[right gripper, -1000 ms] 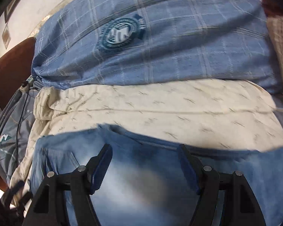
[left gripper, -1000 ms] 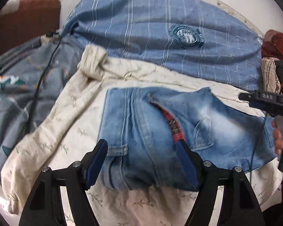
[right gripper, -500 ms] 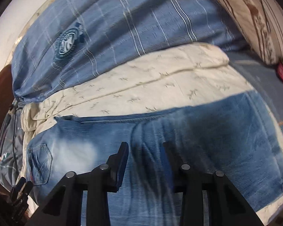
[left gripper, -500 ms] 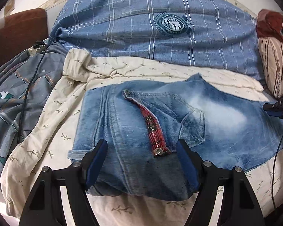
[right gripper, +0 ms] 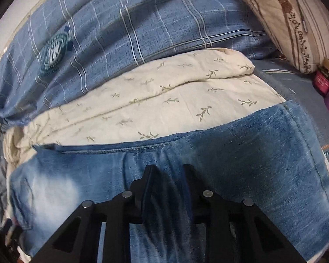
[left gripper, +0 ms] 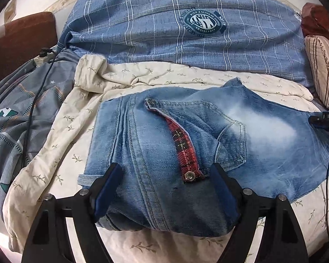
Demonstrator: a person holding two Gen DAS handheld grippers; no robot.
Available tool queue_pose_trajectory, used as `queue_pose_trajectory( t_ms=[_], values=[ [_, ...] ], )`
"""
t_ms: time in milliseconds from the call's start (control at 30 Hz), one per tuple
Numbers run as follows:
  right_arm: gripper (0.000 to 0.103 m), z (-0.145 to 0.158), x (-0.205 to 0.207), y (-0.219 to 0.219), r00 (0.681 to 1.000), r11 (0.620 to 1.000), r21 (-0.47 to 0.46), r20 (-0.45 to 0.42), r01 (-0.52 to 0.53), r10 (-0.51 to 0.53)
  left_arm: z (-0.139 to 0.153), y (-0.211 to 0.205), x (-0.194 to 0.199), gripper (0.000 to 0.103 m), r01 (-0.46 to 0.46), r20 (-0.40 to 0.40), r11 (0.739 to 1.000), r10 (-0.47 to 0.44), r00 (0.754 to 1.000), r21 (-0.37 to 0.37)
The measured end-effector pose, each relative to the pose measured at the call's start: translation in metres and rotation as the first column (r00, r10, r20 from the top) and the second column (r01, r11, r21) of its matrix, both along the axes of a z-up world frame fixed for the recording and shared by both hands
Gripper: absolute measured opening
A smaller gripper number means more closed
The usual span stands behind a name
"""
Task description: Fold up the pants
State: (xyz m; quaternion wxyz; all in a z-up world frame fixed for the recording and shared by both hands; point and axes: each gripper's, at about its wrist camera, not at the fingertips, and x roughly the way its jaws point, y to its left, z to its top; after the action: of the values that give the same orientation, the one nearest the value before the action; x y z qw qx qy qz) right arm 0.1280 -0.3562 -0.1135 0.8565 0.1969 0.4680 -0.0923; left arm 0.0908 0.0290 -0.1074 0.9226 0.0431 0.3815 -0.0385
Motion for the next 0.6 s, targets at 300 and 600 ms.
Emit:
queue_pose_trajectory(
  t_ms=[300, 600],
  values=[
    [0.03, 0.044, -0.06, -0.041, 0.987, 0.992, 0.036, 0.109, 0.119, -0.122, 0.022, 0.027, -0.014, 0.084, -0.06, 0.104, 0.996, 0.066, 0.992, -0.06],
    [0.03, 0.029, -0.115, -0.071, 0.986, 0.987, 0.035, 0.035, 0.16, -0.161, 0.01, 0.041, -0.003, 0.084, -0.154, 0.036, 0.988, 0.155, 0.987, -0.03]
  ],
)
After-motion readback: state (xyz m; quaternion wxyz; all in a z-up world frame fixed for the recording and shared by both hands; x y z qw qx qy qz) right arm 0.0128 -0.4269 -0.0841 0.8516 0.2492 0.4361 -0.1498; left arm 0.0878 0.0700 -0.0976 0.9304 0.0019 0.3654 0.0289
